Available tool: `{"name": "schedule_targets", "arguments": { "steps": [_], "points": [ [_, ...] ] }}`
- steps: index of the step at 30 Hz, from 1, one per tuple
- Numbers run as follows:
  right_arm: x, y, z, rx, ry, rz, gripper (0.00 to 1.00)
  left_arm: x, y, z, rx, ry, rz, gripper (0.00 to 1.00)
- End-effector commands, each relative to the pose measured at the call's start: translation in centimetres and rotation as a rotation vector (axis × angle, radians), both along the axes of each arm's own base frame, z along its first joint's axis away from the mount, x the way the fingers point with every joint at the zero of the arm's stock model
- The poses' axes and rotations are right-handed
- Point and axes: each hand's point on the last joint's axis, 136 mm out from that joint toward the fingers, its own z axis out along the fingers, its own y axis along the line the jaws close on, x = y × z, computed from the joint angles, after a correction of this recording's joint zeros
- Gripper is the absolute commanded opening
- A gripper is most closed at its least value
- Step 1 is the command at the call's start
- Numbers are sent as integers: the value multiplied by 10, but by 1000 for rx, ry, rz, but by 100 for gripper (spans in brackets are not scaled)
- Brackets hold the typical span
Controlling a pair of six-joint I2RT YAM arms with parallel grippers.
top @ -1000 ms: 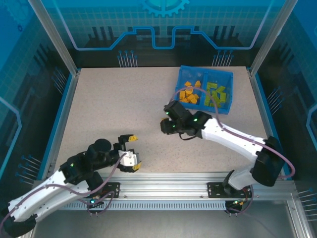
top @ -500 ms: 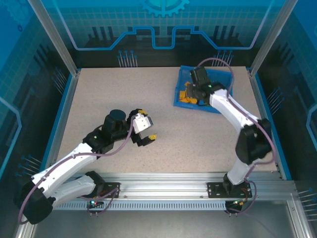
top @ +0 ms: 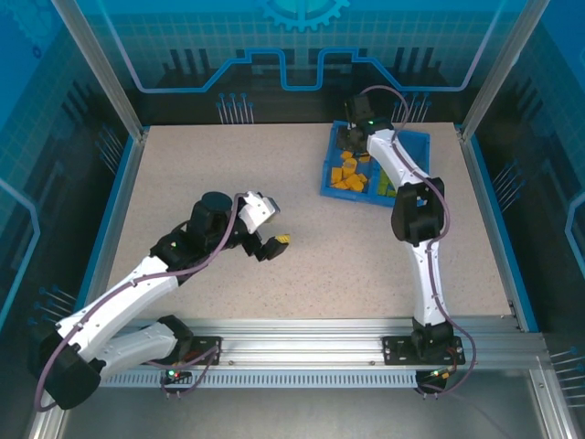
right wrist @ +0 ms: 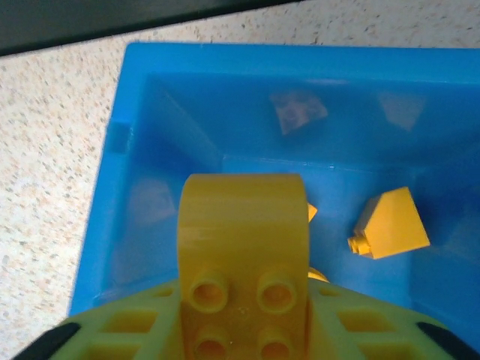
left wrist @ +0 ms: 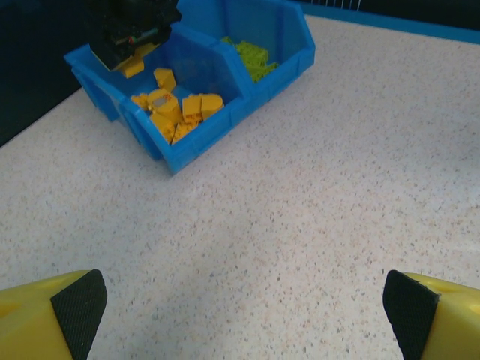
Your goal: Sort the legos into containers by color
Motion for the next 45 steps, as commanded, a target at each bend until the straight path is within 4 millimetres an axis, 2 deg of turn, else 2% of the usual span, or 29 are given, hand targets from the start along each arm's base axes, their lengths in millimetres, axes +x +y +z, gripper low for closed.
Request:
{"name": "schedule_targets", "arguments": {
  "steps": [1, 5, 8, 9, 10, 13, 16, 18, 21, 24, 25, 27, 29, 31, 33, 37, 42, 44, 45],
  "points": [
    [-6, 2, 1, 50, 55, 19, 50, 11, 12, 6, 20, 23, 91, 99],
    [-12, 1, 17, 61, 44, 17, 52, 23, 26, 4, 46, 56, 199, 99],
    [-24, 1, 31, 66, 37, 36, 52, 26, 35, 12, 9, 94, 289, 99],
    [-31, 0, 49, 70, 10, 42, 52, 27, 40, 14, -19, 106, 338, 99],
    [-37, 0, 57, 74, -1, 52, 52, 29, 44, 14, -43, 111, 382, 99],
    [-68, -6, 75, 80, -27, 74, 53, 36, 66, 4, -112, 105, 544, 99],
    [-110, -13, 98, 82, -94, 102, 56, 41, 101, -17, -84, 46, 732, 99],
    [-145, -24, 109, 61, -155, 117, 62, 41, 127, -31, -30, -11, 846, 99],
    [-196, -49, 113, -10, -247, 106, 74, 37, 152, -50, 72, -97, 909, 99],
    [-239, -81, 106, -104, -350, 47, 81, 35, 168, -69, 129, -148, 929, 99],
    [-252, -89, 94, -132, -371, 37, 83, 35, 171, -72, 137, -164, 926, 99],
    [-270, -105, 80, -188, -466, 15, 87, 36, 178, -82, 146, -192, 929, 99],
    [-280, -119, 71, -253, -562, -22, 91, 37, 183, -90, 140, -194, 931, 99],
    [-286, -136, 60, -308, -611, -93, 98, 40, 188, -98, 123, -178, 933, 99],
    [-283, -143, 43, -336, -631, -85, 100, 45, 191, -105, 79, -165, 927, 99],
    [-260, -144, 1, -330, -511, -48, 100, 59, 189, -114, -48, -135, 897, 99],
    [-223, -138, 2, -336, -562, -31, 100, 89, 194, -114, -88, -165, 886, 99],
    [-210, -142, -6, -307, -597, -33, 99, 103, 198, -114, -135, -159, 878, 99],
    [-208, -132, -23, -271, -530, 42, 100, 109, 202, -119, -171, -118, 882, 99]
  ]
}}
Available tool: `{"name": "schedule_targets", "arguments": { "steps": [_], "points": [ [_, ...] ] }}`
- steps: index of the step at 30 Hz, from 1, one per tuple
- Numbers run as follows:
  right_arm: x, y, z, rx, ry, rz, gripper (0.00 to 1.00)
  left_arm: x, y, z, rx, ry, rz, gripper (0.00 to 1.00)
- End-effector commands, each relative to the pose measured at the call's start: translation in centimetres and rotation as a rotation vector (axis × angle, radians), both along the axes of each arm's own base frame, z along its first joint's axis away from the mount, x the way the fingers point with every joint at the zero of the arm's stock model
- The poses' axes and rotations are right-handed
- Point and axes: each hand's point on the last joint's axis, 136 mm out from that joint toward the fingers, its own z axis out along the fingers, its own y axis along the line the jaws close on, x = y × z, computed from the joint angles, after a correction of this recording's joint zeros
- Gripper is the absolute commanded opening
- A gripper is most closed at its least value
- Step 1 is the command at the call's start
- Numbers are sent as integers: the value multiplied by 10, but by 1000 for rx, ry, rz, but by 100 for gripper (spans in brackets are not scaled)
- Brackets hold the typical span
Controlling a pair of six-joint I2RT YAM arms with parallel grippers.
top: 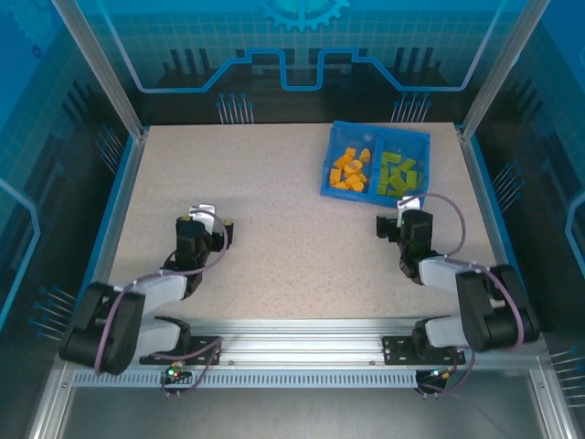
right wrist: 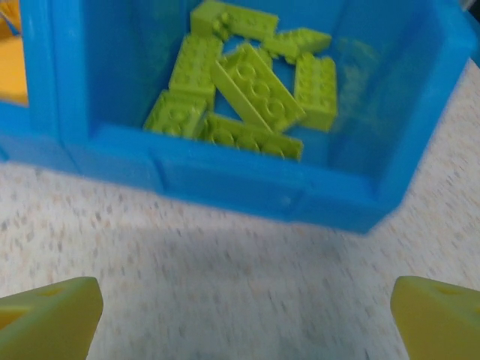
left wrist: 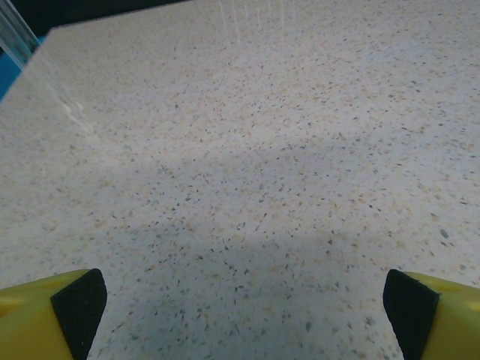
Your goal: Sort the legos into containers by color
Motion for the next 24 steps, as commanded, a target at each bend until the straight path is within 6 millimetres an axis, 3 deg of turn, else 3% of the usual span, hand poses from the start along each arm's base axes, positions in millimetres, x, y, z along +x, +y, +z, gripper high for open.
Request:
{"name": "schedule_targets", "arguments": {
  "steps": [1, 2, 5, 8, 24],
  "points": [
    [34, 9, 25, 33, -144, 91, 100, 35, -7, 31, -151, -139, -75, 99],
    [30, 7, 21, 20, -161, 82, 100, 41, -4, 18, -159, -114, -62, 99],
    [28, -3, 20, 32, -135, 17, 100, 51, 9, 7, -194, -54, 3, 99],
    [30, -1, 21, 22, -136, 23, 100, 54, 19, 8, -219, -65, 32, 99],
    [30, 2, 21, 21, -134, 42, 100, 54, 19, 7, -218, -63, 33, 99]
  ]
}}
